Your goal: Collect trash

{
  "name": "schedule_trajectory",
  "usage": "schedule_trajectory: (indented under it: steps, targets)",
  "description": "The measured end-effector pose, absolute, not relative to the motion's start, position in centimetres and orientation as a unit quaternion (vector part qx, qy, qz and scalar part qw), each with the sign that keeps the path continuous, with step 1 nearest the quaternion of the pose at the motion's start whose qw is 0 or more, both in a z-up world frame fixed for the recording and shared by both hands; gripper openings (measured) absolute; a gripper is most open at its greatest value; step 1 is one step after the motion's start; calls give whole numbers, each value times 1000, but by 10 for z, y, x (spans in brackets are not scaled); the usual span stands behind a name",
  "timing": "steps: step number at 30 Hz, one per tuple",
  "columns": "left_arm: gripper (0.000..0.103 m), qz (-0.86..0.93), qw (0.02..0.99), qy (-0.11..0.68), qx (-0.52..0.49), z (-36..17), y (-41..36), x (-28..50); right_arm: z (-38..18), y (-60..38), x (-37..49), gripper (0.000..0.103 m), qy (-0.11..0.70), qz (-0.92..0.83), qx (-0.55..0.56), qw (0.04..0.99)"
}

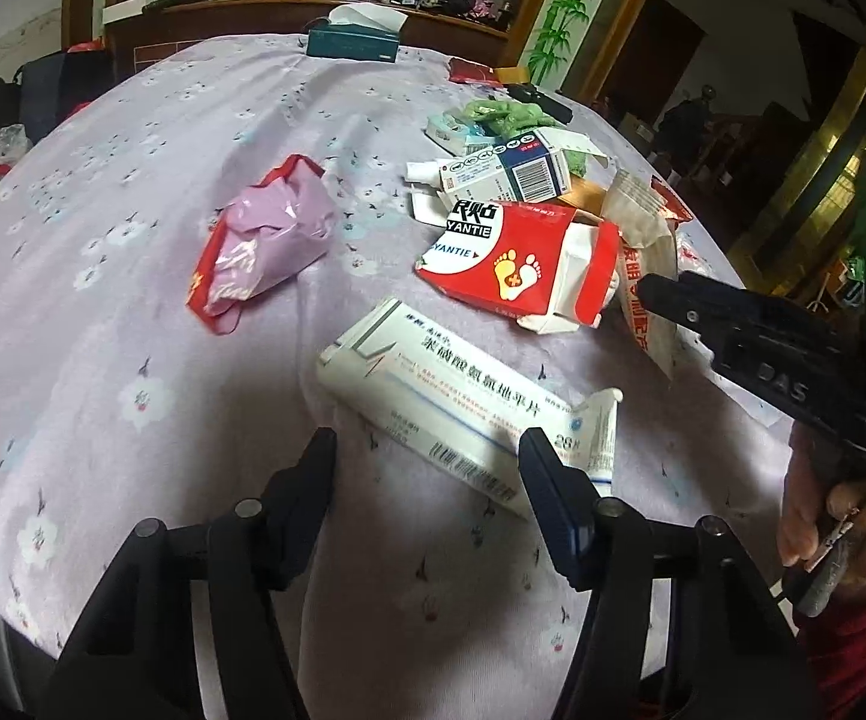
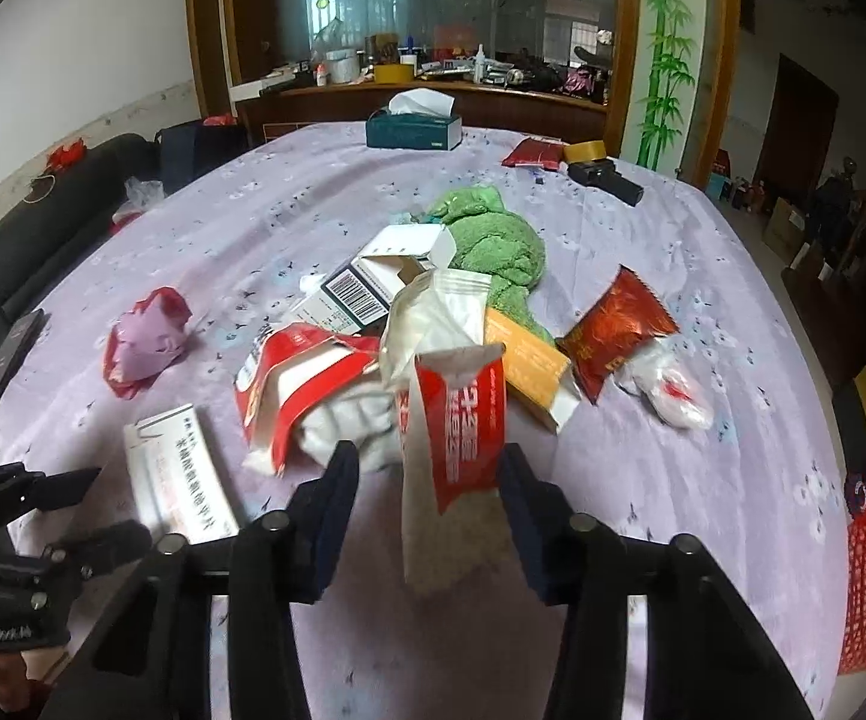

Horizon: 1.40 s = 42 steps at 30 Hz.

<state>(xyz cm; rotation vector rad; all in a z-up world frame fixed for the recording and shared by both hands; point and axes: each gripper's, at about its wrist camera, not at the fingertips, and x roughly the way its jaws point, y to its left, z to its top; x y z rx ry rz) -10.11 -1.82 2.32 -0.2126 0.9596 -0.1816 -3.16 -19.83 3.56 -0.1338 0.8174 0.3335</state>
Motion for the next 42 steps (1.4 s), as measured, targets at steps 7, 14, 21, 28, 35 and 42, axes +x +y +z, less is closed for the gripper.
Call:
schedule_trajectory:
  steps: [7,14,21,28,35,42]
  targets:
    - [61,-92,874,468,-92,20,-29,-76,32,-212,-27,10,394,157,-27,905]
    - [32,-106,879,460,-70,20,-50,-62,49,-241,-55,9,368,162,31,915]
    - [72,-88,883,459,-42,15,-57,-58,52,-263,-75,9,354,165,80,917]
    - [68,-97,884,455,-52,13,-62,-54,56,-278,-83,9,344,167,109,918]
    - [17,-108,891,436,-58,20,-65,-60,62,-293,-93,9,330,167,125,921]
    - [0,-127,884,445,-64,20,-55,-65,64,-301,-99,9,323,168,135,922]
